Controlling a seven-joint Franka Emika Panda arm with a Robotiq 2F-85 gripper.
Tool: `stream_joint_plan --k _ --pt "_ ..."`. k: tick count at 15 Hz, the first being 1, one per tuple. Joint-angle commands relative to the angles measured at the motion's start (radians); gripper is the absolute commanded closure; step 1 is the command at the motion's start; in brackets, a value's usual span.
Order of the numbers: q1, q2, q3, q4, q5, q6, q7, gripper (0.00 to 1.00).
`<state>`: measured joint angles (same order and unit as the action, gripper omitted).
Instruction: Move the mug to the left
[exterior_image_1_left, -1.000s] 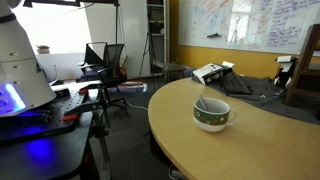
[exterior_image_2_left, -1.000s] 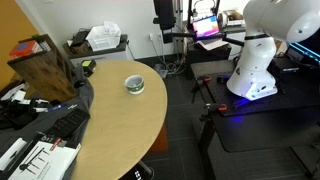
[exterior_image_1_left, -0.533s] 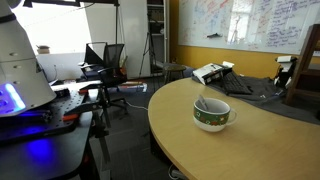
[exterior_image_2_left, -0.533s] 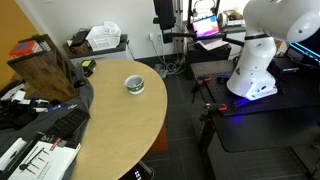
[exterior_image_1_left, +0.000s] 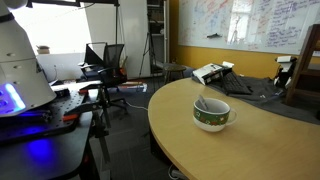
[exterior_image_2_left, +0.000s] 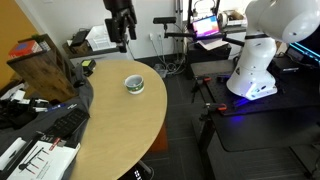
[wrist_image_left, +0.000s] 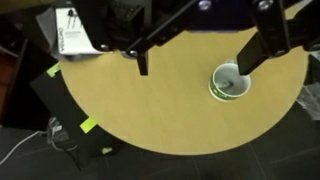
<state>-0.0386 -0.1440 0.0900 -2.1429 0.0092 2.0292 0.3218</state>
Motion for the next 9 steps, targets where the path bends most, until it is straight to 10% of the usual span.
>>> stream_joint_plan --k 1,9 --pt "-0.011 0.201 -0.044 0.101 -0.039 0.161 0.104 0.0" --pt "0.032 0.573 -0.199 0.263 -0.097 0.256 0.271 0.0"
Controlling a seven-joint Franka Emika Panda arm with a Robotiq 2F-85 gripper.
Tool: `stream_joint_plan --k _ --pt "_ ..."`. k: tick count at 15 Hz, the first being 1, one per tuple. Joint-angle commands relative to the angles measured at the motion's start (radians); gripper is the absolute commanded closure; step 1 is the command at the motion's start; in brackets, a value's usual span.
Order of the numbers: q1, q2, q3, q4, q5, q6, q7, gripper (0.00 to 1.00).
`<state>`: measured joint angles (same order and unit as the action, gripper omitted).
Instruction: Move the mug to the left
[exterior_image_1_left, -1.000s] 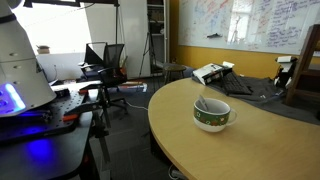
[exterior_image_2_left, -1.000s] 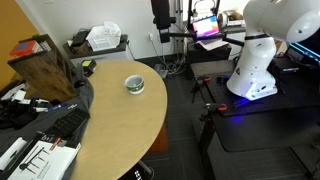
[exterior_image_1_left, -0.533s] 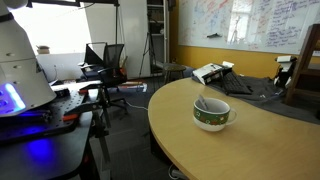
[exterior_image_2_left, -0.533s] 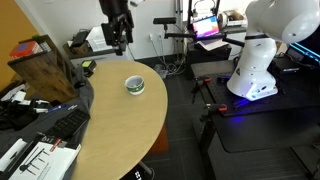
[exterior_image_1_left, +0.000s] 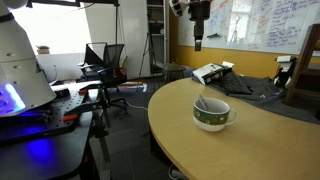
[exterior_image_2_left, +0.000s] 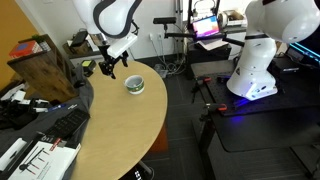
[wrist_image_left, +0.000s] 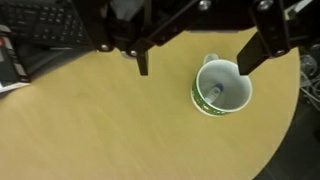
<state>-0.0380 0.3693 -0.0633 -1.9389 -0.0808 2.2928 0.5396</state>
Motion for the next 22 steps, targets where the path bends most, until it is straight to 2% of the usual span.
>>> stream_joint_plan --k 1,2,8,10,13,14,16,22 --pt "0.032 0.075 -0.052 0.068 0.009 -0.021 0.045 0.0" --pt "0.029 0.058 -0.051 0.037 0.014 -0.001 0.006 0.0" --pt "0.035 0.069 -0.057 0.043 0.014 -0.001 0.006 0.0" --pt "0.049 0.122 -0.087 0.085 0.001 0.013 0.093 0.0" --pt "0.059 0.239 -0.133 0.18 0.007 -0.002 0.2 0.0" --pt "0.047 0.277 -0.132 0.22 0.032 -0.036 0.191 0.0" --pt "0.055 0.374 -0.163 0.31 0.04 -0.07 0.261 0.0" --pt "0.011 0.615 -0.173 0.582 0.102 -0.194 0.286 0.0"
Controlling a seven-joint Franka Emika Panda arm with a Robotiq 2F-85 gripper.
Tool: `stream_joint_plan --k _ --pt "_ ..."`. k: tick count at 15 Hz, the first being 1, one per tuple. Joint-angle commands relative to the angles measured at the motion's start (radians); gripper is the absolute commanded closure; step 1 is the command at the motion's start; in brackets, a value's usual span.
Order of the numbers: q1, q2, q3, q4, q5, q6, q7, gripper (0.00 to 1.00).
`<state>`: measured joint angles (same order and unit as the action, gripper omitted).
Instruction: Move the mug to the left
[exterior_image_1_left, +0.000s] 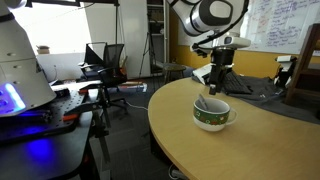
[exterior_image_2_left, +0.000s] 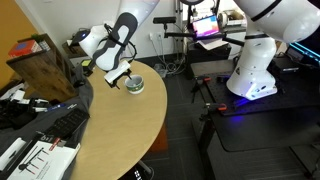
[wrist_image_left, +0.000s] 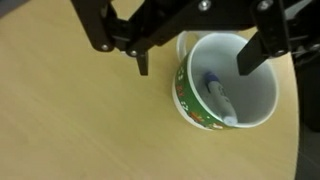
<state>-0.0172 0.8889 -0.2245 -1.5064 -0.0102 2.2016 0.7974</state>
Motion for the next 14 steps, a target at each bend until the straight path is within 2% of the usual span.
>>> stream_joint_plan --k 1,2,3,4,5,6,10,14 --pt "-0.018 0.126 -0.014 0.185 0.036 -0.12 0.03 0.0" --pt "-0.029 0.152 -0.01 0.221 0.044 -0.134 0.029 0.0" --pt "-0.043 0.176 -0.003 0.255 0.053 -0.15 0.015 0.06" --pt "-0.052 0.198 -0.003 0.285 0.059 -0.16 0.013 0.23" --pt "-0.06 0.215 0.0 0.311 0.065 -0.173 0.009 0.31" --pt "-0.066 0.232 -0.001 0.336 0.066 -0.185 0.008 0.31" --pt "-0.081 0.267 -0.003 0.403 0.069 -0.234 0.022 0.62" --pt "-0.098 0.261 0.01 0.416 0.103 -0.272 0.028 0.92"
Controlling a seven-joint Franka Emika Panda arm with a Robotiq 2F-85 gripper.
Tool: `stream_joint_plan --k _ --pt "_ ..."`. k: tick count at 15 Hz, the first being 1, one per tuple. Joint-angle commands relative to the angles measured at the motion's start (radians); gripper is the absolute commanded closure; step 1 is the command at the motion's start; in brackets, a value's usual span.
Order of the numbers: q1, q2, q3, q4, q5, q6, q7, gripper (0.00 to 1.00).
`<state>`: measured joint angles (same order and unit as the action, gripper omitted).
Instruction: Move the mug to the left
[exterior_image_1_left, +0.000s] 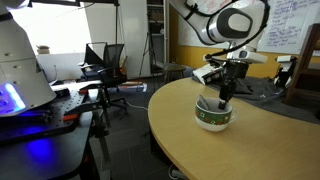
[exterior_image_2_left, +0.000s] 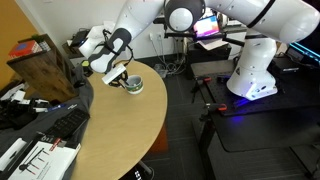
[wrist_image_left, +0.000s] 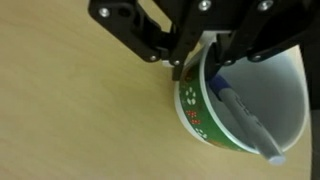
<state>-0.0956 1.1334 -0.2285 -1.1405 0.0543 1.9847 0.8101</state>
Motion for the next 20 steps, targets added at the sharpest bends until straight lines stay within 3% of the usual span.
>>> stream_joint_plan --k 1,8,14,20 --pt "-0.023 0.015 0.018 0.051 0.049 -0.062 0.012 0.99" --pt "0.012 -0.055 0.021 -0.039 0.07 0.036 0.023 0.97" --pt "0.076 -0.232 0.076 -0.259 0.09 0.261 -0.051 0.97" --pt "0.084 -0.358 0.139 -0.49 0.17 0.257 -0.143 0.97"
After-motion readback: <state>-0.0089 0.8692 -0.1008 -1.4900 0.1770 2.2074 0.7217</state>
